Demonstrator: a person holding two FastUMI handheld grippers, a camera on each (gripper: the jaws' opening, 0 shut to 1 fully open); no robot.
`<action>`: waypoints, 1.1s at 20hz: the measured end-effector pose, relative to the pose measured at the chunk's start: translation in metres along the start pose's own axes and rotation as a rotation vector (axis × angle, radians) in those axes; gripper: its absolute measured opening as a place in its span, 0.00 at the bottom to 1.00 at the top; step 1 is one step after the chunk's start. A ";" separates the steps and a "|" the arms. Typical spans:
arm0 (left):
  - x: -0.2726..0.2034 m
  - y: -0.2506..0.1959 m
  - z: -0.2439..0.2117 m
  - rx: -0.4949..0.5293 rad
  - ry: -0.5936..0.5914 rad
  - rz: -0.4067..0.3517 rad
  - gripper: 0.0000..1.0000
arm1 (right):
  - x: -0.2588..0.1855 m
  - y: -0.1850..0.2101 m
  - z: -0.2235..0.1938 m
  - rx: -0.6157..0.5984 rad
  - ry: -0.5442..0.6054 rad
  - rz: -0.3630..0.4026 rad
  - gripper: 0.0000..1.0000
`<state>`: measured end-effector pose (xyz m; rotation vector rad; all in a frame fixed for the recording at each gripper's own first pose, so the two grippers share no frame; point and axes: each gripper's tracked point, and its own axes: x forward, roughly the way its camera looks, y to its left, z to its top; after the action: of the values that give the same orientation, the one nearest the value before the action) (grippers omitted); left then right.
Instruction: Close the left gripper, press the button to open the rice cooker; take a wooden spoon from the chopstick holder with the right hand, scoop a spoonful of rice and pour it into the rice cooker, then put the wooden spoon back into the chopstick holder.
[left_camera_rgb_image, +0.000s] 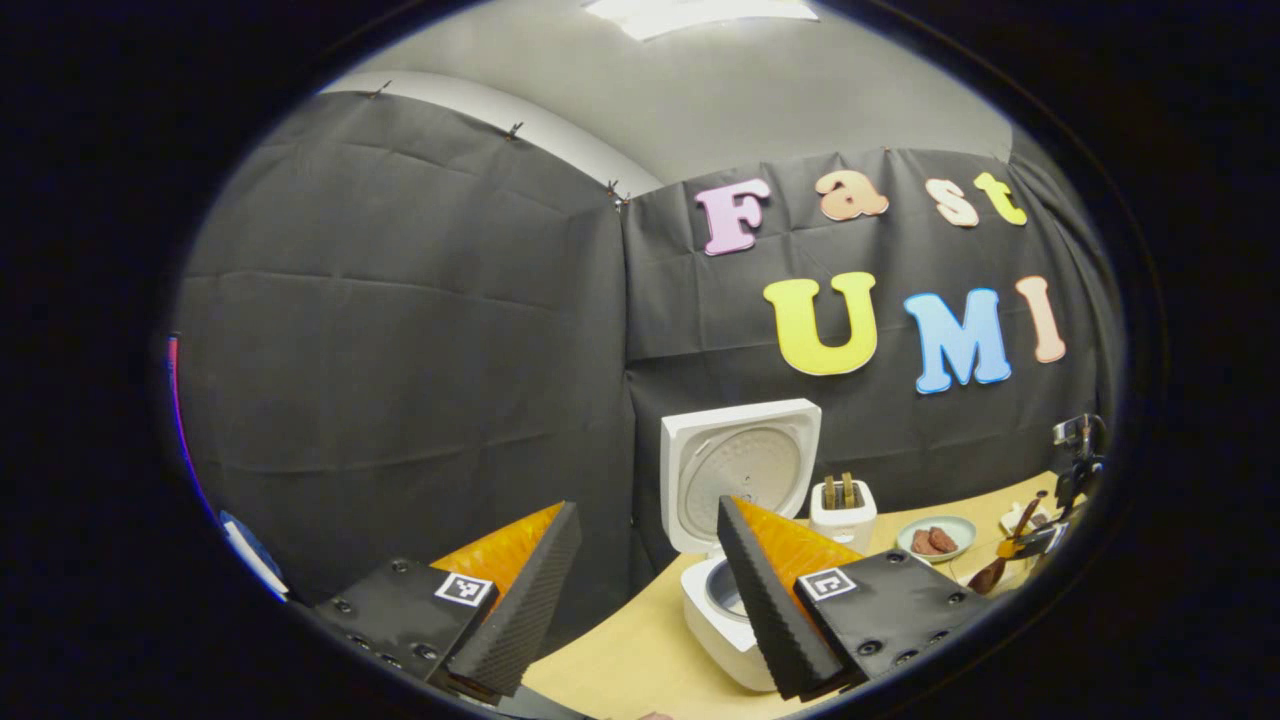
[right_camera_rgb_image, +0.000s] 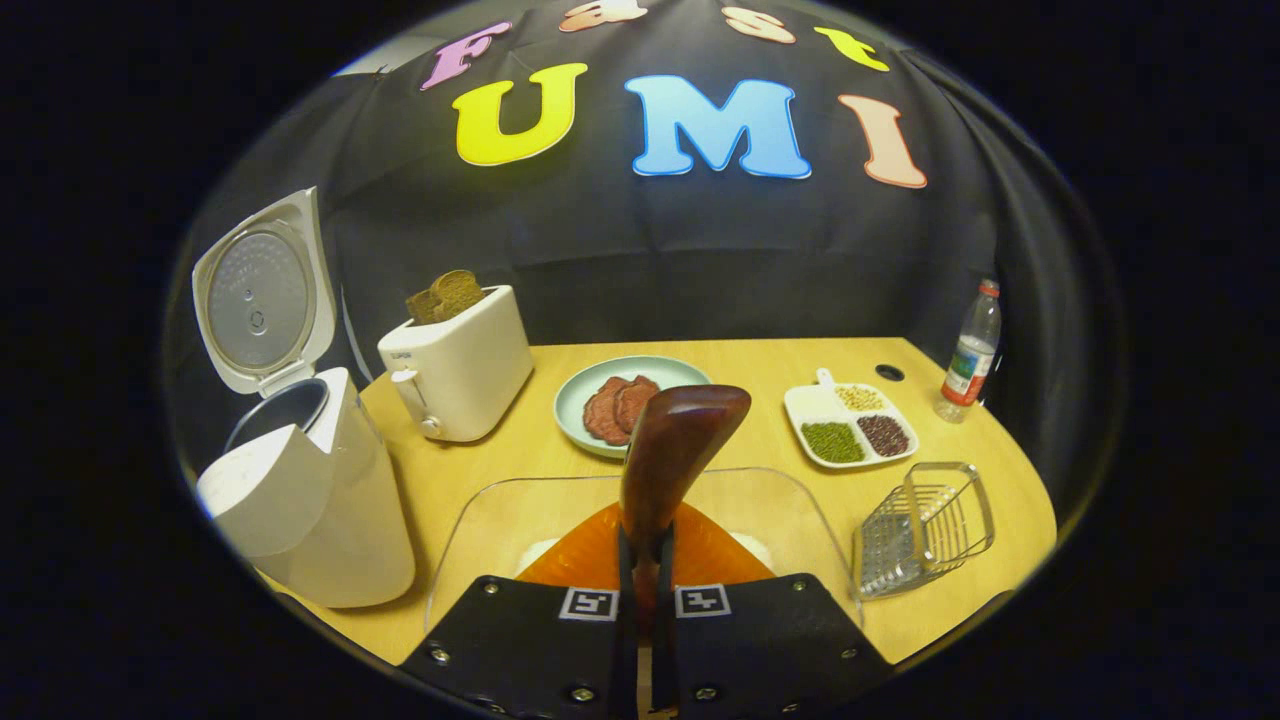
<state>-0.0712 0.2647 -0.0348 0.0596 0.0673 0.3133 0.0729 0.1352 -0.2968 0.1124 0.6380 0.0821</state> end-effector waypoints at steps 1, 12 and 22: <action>0.000 0.002 -0.001 -0.003 0.000 0.001 0.99 | -0.001 0.010 -0.002 0.023 0.011 0.027 0.06; -0.002 -0.012 0.006 0.001 -0.010 -0.020 0.95 | -0.002 -0.003 -0.007 0.547 0.116 0.169 0.06; -0.002 -0.048 0.011 -0.006 -0.026 -0.055 0.99 | -0.035 -0.008 0.070 0.786 0.050 0.331 0.06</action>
<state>-0.0579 0.2183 -0.0269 0.0557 0.0425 0.2577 0.0865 0.1174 -0.2216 0.9787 0.6681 0.1500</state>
